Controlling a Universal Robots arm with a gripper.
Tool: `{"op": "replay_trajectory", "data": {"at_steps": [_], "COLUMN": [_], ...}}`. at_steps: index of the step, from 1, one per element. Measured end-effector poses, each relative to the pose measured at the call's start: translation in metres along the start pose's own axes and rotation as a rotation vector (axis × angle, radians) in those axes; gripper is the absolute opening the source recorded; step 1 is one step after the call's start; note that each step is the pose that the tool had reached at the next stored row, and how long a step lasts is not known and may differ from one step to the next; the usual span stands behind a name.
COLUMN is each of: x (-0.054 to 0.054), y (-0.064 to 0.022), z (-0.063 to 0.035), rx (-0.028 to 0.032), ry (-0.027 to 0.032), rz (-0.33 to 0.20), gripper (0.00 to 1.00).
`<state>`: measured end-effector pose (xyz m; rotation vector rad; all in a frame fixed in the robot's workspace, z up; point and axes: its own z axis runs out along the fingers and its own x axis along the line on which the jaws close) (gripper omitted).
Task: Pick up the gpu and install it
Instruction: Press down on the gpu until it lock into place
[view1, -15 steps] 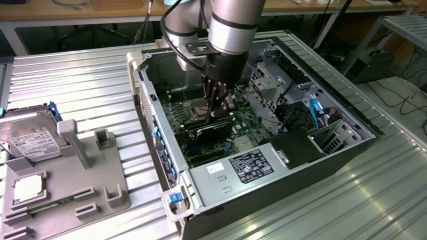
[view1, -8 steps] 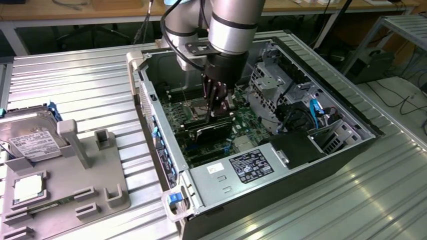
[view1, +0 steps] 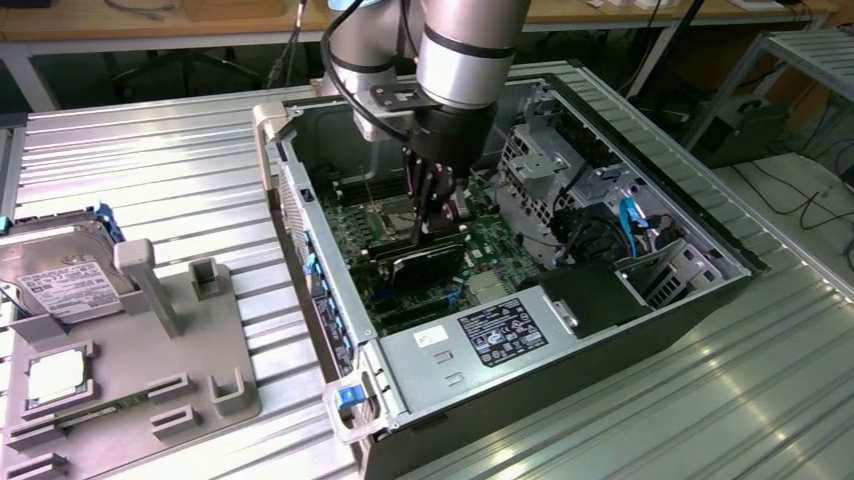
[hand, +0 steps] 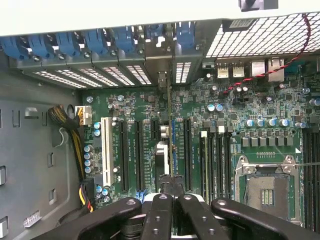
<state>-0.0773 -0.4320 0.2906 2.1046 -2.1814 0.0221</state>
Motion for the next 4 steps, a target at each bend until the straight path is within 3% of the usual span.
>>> {"op": "replay_trajectory", "data": {"at_steps": [4], "x": [0.0], "y": [0.0], "z": [0.0], "rx": [-0.0001], "ry": [0.0001], "rz": [0.0], "gripper": [0.11]}}
